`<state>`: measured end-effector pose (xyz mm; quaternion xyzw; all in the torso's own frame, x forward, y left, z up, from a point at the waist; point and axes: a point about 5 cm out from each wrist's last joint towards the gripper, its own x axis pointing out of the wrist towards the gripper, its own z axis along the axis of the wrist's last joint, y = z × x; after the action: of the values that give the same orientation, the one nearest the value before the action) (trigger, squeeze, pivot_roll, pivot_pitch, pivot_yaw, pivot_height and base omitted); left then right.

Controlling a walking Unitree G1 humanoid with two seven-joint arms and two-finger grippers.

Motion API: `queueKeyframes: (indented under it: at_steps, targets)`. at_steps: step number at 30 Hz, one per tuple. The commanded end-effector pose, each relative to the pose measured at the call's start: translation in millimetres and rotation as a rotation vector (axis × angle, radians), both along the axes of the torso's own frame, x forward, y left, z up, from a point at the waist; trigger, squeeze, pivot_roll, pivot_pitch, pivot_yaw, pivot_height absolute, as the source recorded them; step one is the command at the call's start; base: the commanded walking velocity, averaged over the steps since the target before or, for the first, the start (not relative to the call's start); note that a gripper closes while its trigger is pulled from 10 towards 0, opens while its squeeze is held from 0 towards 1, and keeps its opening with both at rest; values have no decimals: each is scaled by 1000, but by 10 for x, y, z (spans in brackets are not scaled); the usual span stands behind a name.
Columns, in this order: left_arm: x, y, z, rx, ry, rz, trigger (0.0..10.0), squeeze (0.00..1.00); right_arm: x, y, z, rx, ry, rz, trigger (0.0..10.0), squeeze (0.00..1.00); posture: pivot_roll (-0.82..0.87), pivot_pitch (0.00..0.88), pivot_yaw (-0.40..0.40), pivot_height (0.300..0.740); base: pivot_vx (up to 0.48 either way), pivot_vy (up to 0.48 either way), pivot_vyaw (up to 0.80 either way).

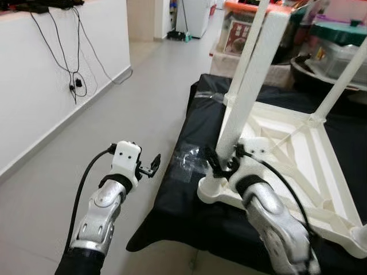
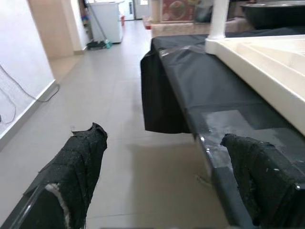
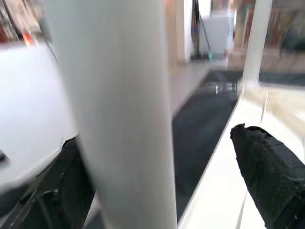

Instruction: Building children table

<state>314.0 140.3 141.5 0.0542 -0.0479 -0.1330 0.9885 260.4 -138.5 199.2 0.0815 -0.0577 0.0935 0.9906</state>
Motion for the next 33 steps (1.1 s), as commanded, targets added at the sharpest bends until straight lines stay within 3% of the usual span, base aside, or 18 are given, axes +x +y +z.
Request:
queueKeyframes:
  at_steps: [1, 6, 9, 14, 16, 22, 33]
  targets:
    - [-16, -37, -35, 7, 10, -18, 10000, 0, -104, -39, 134, 28, -61, 9, 10000, 1000, 90, 0, -90, 740, 0, 0, 0]
    - [-31, -77, -38, 11, 4, -38, 10000, 0, -347, 8, 254, 59, -115, 105, 10000, 1000, 82, 0, -81, 740, 0, 0, 0]
    - [-38, -93, -23, 16, -8, -51, 10000, 0, -512, -11, 218, 0, -99, 166, 10000, 1000, 79, 0, -77, 740, 0, 0, 0]
    - [-48, -97, -19, 18, -11, -55, 10000, 0, -534, -126, 179, -47, -84, 101, 10000, 1000, 78, 0, -78, 740, 0, 0, 0]
    - [-70, -104, -15, 16, -17, -59, 10000, 0, -582, -298, 263, 1, -127, 31, 10000, 1000, 90, 0, -87, 740, 0, -191, 0]
    - [-95, -108, -9, 7, -22, -59, 10000, 0, -672, -482, 283, -32, -126, 35, 10000, 1000, 91, 0, -82, 740, 0, -464, 0]
    - [-147, -192, 42, -14, -61, -98, 10000, 0, -652, -438, 230, -70, -97, 105, 10000, 1000, 96, 0, -78, 740, 0, -480, 0]
